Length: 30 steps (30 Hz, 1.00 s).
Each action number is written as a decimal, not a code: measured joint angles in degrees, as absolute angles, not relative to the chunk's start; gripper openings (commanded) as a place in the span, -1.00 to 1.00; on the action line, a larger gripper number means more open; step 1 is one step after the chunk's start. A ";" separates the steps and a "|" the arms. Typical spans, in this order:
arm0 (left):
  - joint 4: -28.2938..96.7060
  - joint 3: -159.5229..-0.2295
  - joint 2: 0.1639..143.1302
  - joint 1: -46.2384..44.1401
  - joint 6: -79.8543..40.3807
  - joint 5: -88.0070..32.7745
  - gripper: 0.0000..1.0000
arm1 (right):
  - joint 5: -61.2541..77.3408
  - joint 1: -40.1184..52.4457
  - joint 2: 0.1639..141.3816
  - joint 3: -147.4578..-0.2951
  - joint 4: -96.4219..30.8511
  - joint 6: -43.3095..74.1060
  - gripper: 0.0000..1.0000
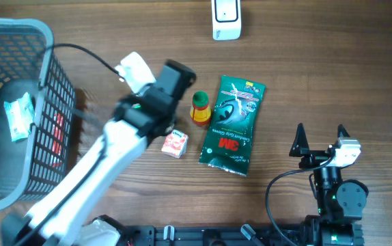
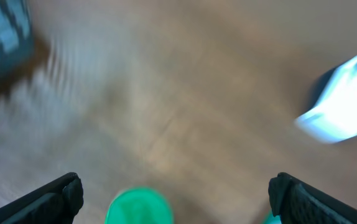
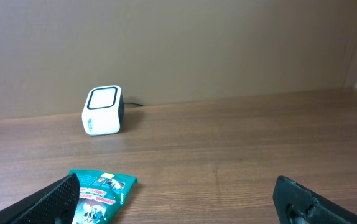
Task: Scan the item barcode
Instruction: 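Grasp the Knorr jar, lift it out and set it on the table, then reach the left gripper into the basket toward the pale green packet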
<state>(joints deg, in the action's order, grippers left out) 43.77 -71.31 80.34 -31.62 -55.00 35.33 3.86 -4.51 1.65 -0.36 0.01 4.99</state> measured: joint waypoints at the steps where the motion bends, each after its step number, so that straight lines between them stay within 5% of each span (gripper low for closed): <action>1: 44.95 -73.84 77.19 -30.63 -53.82 35.51 1.00 | 3.86 -4.51 1.65 -0.36 0.01 4.99 0.99; 12: 52.21 -86.30 57.34 -8.67 -51.72 33.47 1.00 | 3.86 -4.51 1.65 -0.36 0.01 4.99 0.99; 30: 61.98 -86.21 75.85 24.56 -56.12 17.21 1.00 | 3.84 -4.51 1.65 -0.36 0.03 4.99 0.99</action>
